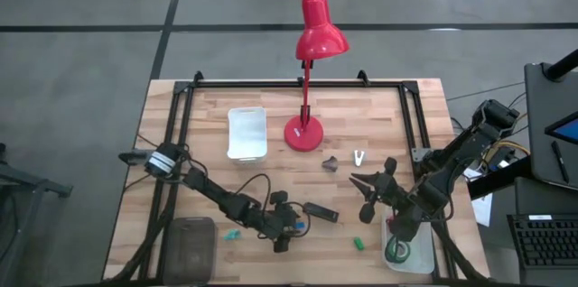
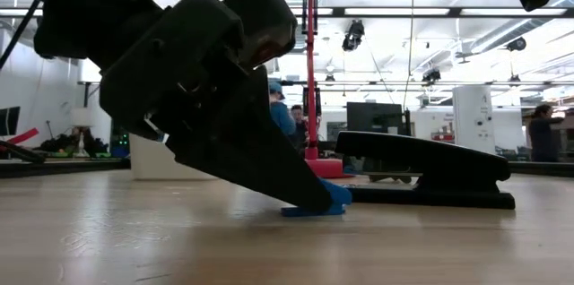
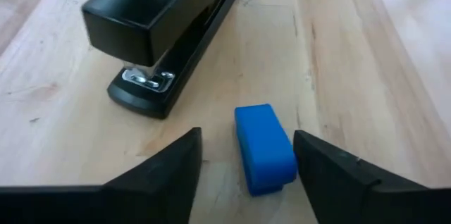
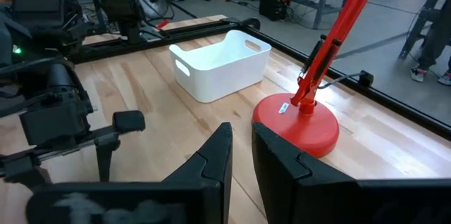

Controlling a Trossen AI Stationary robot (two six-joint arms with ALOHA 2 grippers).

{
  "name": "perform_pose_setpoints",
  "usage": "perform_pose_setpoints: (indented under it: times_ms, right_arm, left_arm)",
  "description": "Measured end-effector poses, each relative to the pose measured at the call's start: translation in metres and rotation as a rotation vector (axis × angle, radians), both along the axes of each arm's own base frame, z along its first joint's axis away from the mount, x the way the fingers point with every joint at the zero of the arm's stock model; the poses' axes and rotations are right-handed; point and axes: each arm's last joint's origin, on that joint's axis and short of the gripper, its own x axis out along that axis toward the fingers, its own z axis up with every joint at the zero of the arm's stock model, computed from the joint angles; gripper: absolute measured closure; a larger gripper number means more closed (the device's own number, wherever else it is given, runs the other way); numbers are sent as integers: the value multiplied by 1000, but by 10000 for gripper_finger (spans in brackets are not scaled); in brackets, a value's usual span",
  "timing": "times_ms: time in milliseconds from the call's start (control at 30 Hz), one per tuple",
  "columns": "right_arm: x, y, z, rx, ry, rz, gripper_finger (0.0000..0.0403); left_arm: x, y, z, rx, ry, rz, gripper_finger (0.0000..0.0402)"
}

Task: Pick and place Stapler, Stapler remover, tape
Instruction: Put the blue stapler into the top white bin

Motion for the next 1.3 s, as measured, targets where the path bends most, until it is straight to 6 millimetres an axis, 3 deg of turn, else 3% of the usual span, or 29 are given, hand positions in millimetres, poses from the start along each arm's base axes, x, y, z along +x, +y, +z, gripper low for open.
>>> perform_pose_setpoints:
  times_ms: [533,833,1133,1300]
  right_arm:
    - [0,0,0,-5,2,0,351]
    - [0,0,0,-7,3,0,351]
    - [0,-1,-1,-11,5,-1,351]
    - [-1,-1,-2,-13,7,-1,351]
  left_arm:
    - [-1,1,2,50,11,-37,328]
    - [-14,7,28,94,65,-19,311]
    - [-45,33,55,371,181,254,329]
    - [-58,46,73,440,158,408,305]
